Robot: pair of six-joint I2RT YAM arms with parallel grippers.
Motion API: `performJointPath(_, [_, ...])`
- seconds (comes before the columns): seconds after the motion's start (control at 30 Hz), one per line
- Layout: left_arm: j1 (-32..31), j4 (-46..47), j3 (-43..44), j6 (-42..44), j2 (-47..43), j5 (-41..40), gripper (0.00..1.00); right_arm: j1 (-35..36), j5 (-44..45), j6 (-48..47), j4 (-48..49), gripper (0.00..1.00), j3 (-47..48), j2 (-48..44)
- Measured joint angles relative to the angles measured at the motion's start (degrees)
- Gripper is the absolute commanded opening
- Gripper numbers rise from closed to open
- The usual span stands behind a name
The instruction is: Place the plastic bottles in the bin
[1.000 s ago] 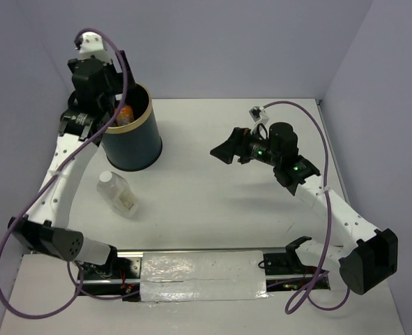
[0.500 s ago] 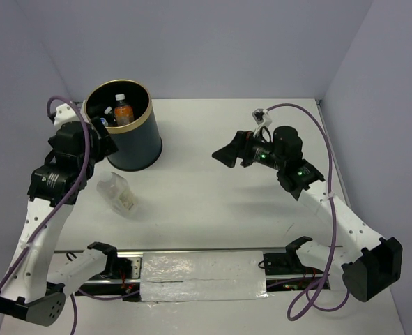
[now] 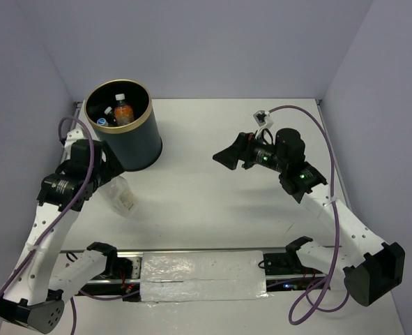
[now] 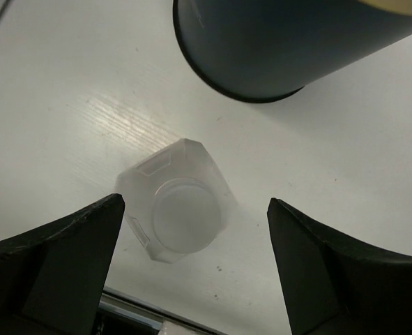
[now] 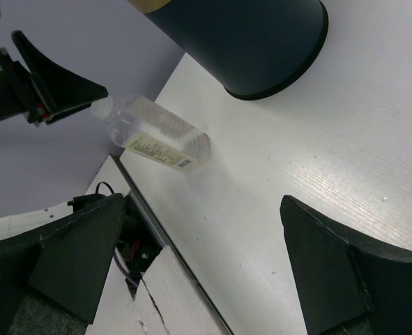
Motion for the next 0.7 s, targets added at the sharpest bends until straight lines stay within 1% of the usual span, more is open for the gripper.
performJointPath(0.23, [0.0, -0.3, -5.5, -4.4, -0.7, 0.4, 0.95, 0.0, -0.3, 0.1, 0.0, 1.00, 0.0, 0.0])
performJointPath(0.33, [0.0, -0.3, -6.9, -5.4, -1.6, 0.4, 0.92, 0.0, -0.4, 0.3, 0.0, 1.00, -0.1, 0.0])
performJointPath(0.37, [0.0, -0.3, -7.2, -5.7, -1.8, 0.4, 0.89, 0.0, -0.4, 0.4, 0.0, 1.00, -0.1, 0.0])
performJointPath(0.43, [0.0, -0.3, -7.3, -5.8, -2.0, 0.4, 0.89, 0.0, -0.5, 0.6, 0.0, 1.00, -0.1, 0.0])
performJointPath(0.7, [0.0, -0.3, -6.8, -5.1, -0.2, -2.4, 0.90, 0.0, -2.0, 0.7, -0.4, 1.00, -0.1, 0.9])
